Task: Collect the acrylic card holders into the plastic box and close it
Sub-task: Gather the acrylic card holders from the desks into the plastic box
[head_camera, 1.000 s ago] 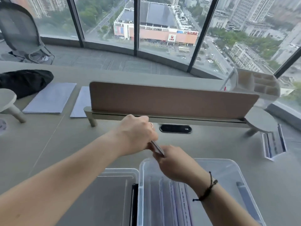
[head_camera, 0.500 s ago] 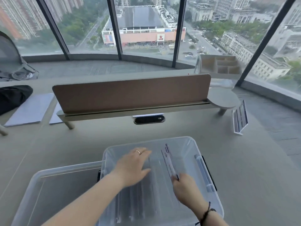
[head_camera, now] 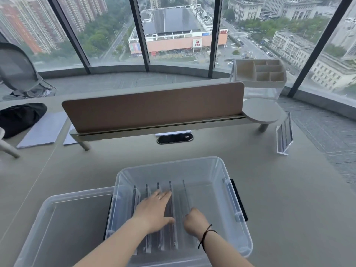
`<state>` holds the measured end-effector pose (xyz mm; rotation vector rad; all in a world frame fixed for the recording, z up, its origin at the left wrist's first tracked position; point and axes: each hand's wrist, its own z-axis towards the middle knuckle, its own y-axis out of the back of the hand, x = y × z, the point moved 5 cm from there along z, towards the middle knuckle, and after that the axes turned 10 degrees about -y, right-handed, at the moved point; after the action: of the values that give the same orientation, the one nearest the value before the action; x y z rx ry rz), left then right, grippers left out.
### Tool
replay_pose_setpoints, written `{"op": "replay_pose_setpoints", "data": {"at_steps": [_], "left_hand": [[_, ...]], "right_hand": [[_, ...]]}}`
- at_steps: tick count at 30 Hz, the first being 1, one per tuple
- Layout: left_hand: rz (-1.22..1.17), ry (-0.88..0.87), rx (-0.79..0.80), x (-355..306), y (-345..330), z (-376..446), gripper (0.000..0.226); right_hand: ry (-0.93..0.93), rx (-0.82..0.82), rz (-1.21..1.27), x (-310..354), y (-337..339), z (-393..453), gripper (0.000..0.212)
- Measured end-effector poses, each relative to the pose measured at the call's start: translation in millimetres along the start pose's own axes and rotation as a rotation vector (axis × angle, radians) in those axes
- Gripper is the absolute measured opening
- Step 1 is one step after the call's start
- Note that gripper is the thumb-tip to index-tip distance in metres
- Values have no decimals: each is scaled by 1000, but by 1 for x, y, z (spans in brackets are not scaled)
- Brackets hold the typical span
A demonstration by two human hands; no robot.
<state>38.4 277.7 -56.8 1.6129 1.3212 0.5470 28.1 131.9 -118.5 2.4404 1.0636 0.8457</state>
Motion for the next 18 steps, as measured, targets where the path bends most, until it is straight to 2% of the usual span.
{"op": "replay_pose_setpoints", "data": {"at_steps": [3, 10, 13, 18], "left_hand": [[-26, 30, -1, 0, 1, 0, 96], [-47, 70, 16, 0, 6, -3, 96], [-44, 64, 16, 0, 8, -3, 96], [-52, 53, 6, 2, 7, -2, 97]], "right_hand": [[-7, 40, -6, 2, -4, 2, 35], [-18, 47, -10, 4, -10, 8, 11], [-11, 52, -61, 7, -11, 10, 29], [-48, 70, -104, 8, -9, 6, 39]]}}
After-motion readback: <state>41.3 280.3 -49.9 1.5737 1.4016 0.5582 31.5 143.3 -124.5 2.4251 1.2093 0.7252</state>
